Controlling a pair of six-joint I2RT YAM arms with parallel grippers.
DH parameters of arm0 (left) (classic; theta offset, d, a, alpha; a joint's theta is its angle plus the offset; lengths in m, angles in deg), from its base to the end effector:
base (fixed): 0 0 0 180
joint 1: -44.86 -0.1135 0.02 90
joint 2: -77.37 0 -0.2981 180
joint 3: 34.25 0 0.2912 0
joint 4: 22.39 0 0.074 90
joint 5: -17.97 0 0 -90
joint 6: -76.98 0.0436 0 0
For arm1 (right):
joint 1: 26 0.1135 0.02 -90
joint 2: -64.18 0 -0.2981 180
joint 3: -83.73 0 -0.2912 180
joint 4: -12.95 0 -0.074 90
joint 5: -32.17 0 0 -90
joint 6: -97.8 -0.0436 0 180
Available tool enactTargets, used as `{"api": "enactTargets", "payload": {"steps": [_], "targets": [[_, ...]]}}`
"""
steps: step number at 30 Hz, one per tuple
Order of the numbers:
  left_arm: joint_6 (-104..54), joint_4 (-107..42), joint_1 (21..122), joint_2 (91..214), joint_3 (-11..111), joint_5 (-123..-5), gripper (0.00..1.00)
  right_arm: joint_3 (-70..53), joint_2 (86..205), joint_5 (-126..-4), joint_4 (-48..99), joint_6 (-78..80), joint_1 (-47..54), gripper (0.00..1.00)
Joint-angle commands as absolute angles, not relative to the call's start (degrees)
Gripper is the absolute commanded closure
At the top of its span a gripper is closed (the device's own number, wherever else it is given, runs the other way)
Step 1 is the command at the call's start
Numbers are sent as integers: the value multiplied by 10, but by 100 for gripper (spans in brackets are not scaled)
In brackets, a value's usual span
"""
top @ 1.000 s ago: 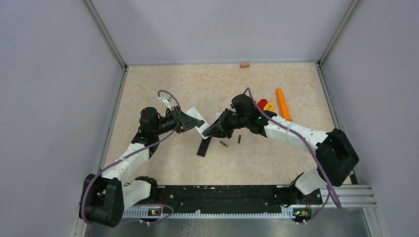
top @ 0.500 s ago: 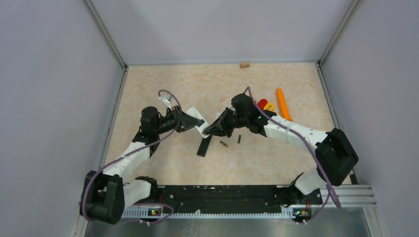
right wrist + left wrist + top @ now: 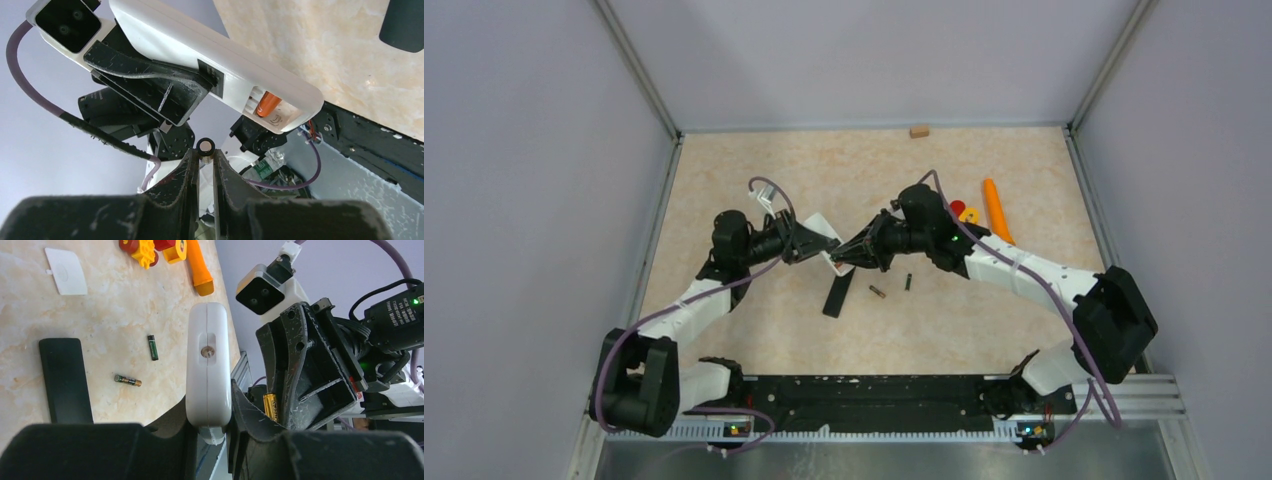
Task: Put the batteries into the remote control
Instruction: Load the battery into the remote control.
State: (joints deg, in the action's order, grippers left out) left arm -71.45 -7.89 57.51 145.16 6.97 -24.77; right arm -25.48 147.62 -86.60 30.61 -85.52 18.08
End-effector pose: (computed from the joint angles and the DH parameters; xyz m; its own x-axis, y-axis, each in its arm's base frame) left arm 0.2555 -0.0902 0.2376 -0.8305 -0.4062 -0.3811 0.2709 0.3034 -0.9136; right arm 0.2490 0.2704 0.2892 -0.8858 0.3604 0.2925 0.4145 0.3308 0.8478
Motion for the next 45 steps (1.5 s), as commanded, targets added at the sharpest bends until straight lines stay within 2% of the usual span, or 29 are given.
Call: {"api": "enactTargets", "payload": {"steps": [1,7,34,45], "targets": [[-723,-20,572,1456,100,-225,100,-261,1461,-895,262,-885,180,95],[-716,-17,568,1460,101,-216,100,-294,1464,-913,214,-921,187,94],[-739,-5,556,1452,104,-186,100,-320,1478,-923,211,-934,190,91],[-760,14,556,1454,95,-176,100,-320,1482,-915,212,-935,190,85]]}}
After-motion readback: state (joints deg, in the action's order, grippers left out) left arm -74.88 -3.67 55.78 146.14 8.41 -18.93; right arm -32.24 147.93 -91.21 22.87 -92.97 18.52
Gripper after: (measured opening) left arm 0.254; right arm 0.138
